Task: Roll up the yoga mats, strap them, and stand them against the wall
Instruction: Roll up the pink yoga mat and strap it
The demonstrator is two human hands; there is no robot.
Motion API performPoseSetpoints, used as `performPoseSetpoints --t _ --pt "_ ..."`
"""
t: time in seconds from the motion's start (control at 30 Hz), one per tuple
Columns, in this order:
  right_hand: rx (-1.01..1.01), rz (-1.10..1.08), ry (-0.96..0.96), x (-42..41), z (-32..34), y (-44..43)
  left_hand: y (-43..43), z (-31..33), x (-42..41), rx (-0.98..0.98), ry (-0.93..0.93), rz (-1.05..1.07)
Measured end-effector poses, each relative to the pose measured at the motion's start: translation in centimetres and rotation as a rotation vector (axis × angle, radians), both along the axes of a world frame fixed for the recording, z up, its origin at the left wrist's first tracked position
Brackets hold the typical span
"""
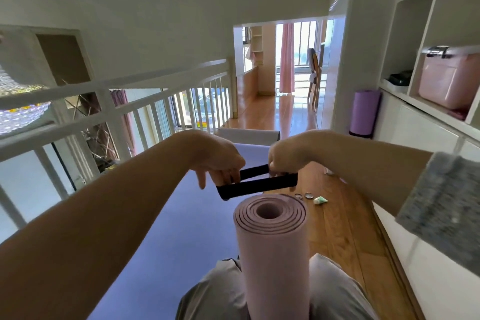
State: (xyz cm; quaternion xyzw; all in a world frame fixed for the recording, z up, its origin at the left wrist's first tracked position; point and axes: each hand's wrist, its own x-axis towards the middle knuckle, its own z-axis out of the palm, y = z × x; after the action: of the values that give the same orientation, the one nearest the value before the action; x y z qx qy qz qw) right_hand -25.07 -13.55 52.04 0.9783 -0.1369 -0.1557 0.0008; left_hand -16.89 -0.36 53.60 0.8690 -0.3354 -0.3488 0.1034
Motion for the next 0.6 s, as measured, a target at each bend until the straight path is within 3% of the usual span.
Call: performPoseSetpoints --t 0.1,0.2,0.3,0.4,0.6 --pt "-0.105 0.034 -0.014 -0.8 1.2 -0.3 0.3 0.2 -0.1 0.052 -0.17 -0.015" --pt "-0.05 -0.02 0.106 -2.4 1.4 -1.0 2.2 -0.1 -1.6 0.141 -0.329 -0.113" --pt "0.018 -0.014 0.142 -5.8 1.2 -1.0 4.8 -1.4 -3.8 0.177 -0.29 -0.202" --pt "-0.038 0.027 0.164 -8.1 -0.9 -0.1 6.4 -3.8 -5.5 0.2 -0.256 -0.242" --pt "-0.037 0.006 -0.011 -8.6 -4.1 -0.6 6.0 -6.4 -4.5 0.057 -0.391 -0.222"
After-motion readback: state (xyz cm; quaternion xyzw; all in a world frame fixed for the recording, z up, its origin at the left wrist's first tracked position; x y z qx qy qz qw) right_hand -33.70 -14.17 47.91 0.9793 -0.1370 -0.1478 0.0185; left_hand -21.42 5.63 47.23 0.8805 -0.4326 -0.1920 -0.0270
